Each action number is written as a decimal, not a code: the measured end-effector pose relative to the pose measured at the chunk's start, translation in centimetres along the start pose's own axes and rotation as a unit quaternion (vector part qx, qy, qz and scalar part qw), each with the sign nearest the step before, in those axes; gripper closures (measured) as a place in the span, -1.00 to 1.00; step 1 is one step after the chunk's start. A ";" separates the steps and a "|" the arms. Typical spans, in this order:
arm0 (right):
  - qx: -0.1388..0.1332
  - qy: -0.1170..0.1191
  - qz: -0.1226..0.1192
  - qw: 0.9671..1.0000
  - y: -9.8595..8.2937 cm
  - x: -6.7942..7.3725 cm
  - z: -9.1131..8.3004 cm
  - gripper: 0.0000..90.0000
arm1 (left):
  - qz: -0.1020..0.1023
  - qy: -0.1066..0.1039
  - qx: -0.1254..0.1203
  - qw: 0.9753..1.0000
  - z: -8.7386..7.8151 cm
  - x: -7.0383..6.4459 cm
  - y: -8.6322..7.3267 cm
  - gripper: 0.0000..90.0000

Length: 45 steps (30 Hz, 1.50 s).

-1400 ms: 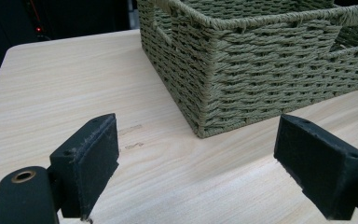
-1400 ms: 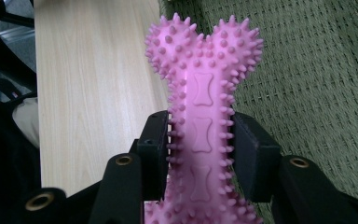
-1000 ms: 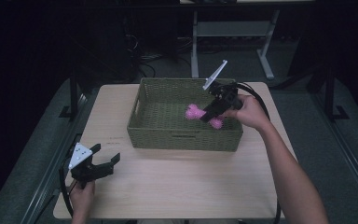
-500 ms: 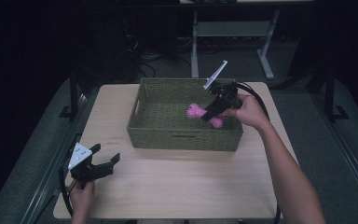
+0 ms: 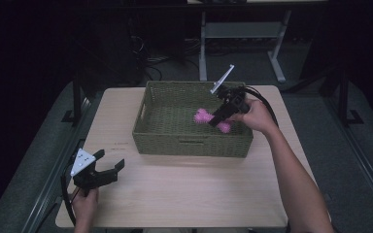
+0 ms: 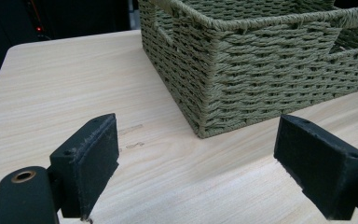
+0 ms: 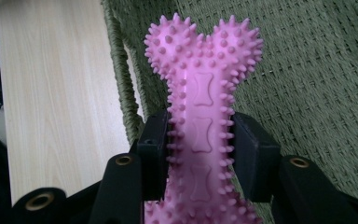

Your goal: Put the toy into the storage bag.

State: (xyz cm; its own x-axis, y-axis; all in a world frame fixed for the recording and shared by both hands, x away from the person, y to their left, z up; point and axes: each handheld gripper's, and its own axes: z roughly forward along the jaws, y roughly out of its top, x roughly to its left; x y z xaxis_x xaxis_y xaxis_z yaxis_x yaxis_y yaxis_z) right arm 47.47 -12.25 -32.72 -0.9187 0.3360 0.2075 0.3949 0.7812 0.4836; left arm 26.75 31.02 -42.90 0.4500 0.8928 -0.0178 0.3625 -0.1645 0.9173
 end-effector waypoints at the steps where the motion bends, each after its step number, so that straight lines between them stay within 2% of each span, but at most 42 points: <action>1: 0.000 -0.002 -0.001 1.000 0.0 -0.1 0.1 0.29 | 0.000 0.000 0.000 1.000 0.0 0.0 0.0 -0.70; 24: 0.018 -0.003 0.017 1.000 -0.3 -1.5 1.5 0.29 | -0.003 0.000 -0.002 1.000 0.0 0.0 0.0 -0.70; 42: 0.040 -0.009 0.021 0.999 -0.3 -1.6 2.7 0.29 | -0.003 0.002 -0.003 1.000 -0.1 0.1 0.0 -0.70; 45: 0.035 -0.005 0.025 0.999 -0.5 -1.7 3.0 0.29 | -0.003 0.001 -0.003 1.000 -0.1 0.1 0.0 -0.70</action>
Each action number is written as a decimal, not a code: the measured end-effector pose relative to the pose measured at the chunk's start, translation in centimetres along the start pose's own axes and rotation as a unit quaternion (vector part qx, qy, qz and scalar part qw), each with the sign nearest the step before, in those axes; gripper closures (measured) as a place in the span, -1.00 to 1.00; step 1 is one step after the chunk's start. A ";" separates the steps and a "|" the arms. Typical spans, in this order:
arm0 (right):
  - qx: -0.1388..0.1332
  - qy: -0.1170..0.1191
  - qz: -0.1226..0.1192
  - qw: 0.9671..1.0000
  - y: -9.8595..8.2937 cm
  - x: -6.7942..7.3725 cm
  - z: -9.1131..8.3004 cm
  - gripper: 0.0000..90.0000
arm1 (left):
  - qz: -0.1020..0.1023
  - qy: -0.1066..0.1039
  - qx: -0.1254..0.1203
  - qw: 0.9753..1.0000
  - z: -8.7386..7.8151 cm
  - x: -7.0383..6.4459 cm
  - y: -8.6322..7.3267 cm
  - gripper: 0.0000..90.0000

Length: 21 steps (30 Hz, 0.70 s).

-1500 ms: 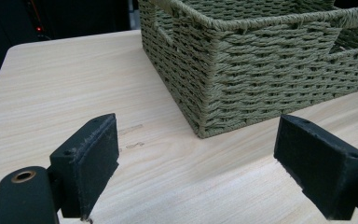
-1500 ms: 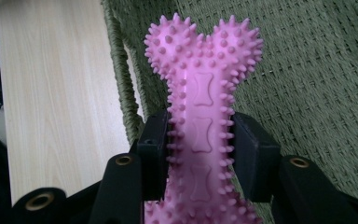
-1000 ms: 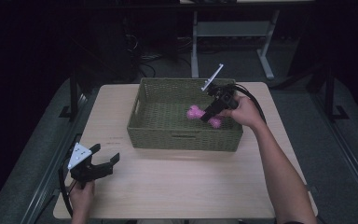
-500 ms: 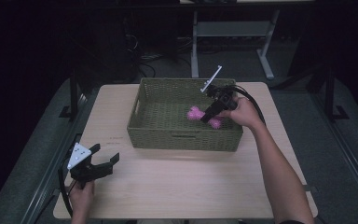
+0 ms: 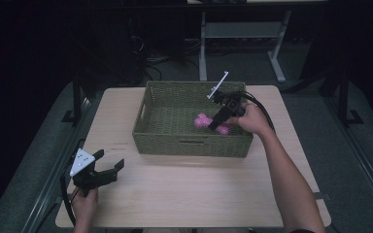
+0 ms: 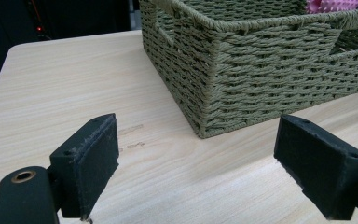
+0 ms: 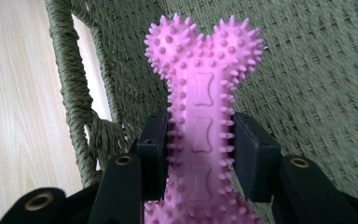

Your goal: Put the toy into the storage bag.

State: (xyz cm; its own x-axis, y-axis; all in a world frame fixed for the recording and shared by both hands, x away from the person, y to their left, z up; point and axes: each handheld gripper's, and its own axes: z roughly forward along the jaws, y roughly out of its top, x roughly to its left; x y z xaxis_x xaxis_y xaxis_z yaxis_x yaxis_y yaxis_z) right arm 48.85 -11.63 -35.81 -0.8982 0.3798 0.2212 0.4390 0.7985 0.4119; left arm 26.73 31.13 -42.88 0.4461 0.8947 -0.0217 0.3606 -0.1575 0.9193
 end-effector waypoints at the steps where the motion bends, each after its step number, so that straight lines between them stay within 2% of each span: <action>1: 0.000 0.000 0.002 1.000 -0.1 0.0 0.2 0.29 | 0.000 0.000 0.000 1.000 0.0 0.0 0.0 -0.70; 9: 0.014 -0.001 0.007 1.000 -0.5 -0.2 1.1 0.29 | 0.000 0.000 0.000 1.000 0.0 0.0 0.0 -0.70; 21: 0.012 0.001 0.005 1.000 -0.3 -0.1 1.2 0.28 | -0.001 0.000 -0.001 1.000 0.0 0.0 0.0 -0.70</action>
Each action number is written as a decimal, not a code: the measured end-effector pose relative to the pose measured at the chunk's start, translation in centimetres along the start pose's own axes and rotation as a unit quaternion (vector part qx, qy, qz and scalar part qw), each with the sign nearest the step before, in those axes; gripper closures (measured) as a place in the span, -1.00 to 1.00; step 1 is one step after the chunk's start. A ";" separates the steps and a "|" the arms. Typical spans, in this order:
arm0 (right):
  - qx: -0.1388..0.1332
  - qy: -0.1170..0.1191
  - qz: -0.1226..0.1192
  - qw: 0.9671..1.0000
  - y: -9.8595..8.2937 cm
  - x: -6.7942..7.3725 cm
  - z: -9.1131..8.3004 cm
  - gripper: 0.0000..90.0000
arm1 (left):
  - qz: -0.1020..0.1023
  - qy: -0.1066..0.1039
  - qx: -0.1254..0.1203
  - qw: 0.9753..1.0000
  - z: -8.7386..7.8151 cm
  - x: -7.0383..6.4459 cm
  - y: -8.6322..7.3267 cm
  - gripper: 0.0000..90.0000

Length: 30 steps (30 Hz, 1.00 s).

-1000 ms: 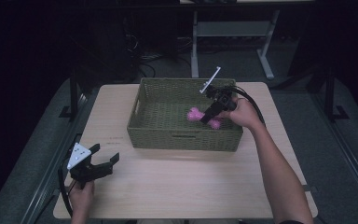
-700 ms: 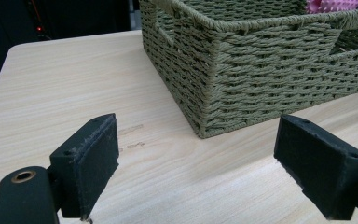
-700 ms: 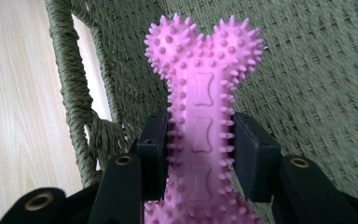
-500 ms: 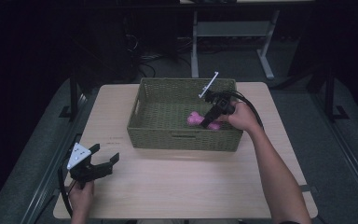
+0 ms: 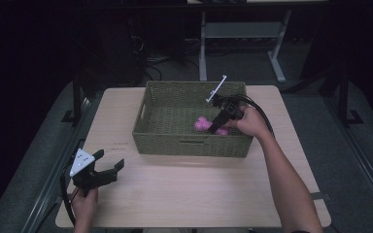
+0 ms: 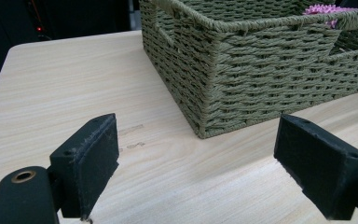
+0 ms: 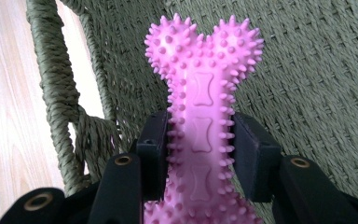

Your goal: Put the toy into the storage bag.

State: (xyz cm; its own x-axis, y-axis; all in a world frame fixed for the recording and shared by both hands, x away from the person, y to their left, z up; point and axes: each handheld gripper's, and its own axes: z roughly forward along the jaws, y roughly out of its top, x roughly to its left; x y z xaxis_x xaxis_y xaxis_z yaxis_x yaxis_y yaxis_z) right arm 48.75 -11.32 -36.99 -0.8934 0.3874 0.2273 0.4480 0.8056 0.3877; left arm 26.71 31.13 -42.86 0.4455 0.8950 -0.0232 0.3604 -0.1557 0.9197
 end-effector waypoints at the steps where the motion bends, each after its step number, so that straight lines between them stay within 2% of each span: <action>1: -0.001 0.000 0.001 1.000 0.0 0.0 0.0 0.28 | 0.000 0.000 0.000 1.000 0.0 0.0 0.0 -0.70; 8: 0.002 0.001 0.006 1.000 0.0 -0.1 0.2 0.23 | 0.000 0.000 0.000 1.000 0.0 0.0 0.0 -0.70; 11: -0.007 0.003 0.011 1.000 0.0 -0.1 0.1 0.20 | -0.001 0.000 -0.001 1.000 -0.1 0.1 0.0 -0.70; 20: -0.007 -0.007 0.016 1.000 0.1 0.1 -0.2 0.10 | -0.001 -0.001 0.000 1.000 -0.1 0.0 0.0 -0.70; 30: -0.023 -0.018 0.018 0.999 0.1 0.6 -1.3 0.01 | 0.000 -0.002 -0.001 1.000 -0.1 -0.1 0.0 -0.70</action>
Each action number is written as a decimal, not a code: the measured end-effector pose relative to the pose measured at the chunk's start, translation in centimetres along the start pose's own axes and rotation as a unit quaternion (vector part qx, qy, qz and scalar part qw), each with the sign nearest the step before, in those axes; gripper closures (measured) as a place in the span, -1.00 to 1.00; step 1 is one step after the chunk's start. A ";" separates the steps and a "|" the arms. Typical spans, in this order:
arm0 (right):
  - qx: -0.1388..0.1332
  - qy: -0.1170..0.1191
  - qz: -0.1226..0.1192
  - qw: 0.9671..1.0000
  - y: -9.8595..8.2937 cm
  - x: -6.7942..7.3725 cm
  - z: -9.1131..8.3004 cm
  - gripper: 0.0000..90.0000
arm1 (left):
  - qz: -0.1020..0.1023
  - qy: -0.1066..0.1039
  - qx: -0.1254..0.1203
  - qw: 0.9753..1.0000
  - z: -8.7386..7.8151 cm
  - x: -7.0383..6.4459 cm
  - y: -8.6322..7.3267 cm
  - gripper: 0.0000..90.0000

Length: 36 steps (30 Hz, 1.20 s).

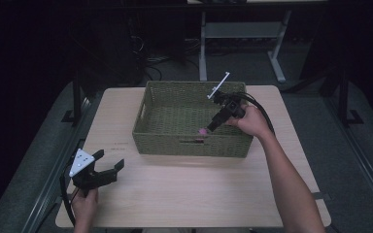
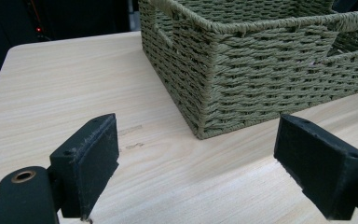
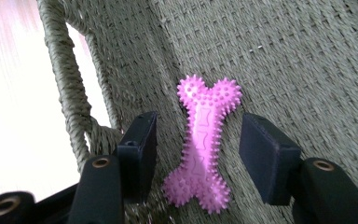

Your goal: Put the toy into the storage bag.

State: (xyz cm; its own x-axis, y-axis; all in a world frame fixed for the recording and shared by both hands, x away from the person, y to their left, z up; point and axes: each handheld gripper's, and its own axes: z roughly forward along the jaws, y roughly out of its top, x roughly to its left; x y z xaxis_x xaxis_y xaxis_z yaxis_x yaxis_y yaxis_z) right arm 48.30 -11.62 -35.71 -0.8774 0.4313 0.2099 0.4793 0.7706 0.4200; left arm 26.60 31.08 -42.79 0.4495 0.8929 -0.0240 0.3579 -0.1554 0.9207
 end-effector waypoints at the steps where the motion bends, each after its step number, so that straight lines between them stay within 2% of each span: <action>1: 0.000 -0.001 0.000 1.000 -0.1 0.0 -0.1 0.00 | 0.001 0.000 0.000 1.000 0.0 0.0 0.0 -0.70; 17: -0.014 -0.012 0.004 1.000 -0.4 0.6 -1.8 -0.11 | -0.002 0.001 -0.001 1.000 -0.1 0.0 0.0 -0.70; 36: -0.026 -0.022 -0.001 0.999 -0.9 1.6 -3.5 -0.13 | -0.001 0.000 -0.002 1.000 0.0 -0.1 0.0 -0.70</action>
State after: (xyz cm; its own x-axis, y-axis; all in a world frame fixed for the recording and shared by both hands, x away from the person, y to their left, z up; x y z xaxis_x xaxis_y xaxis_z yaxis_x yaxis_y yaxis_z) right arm 46.36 -13.25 -32.69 -0.8760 0.4514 0.1698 0.4750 0.7467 0.4657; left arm 26.55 30.97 -42.77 0.4485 0.8934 -0.0252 0.3557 -0.1526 0.9221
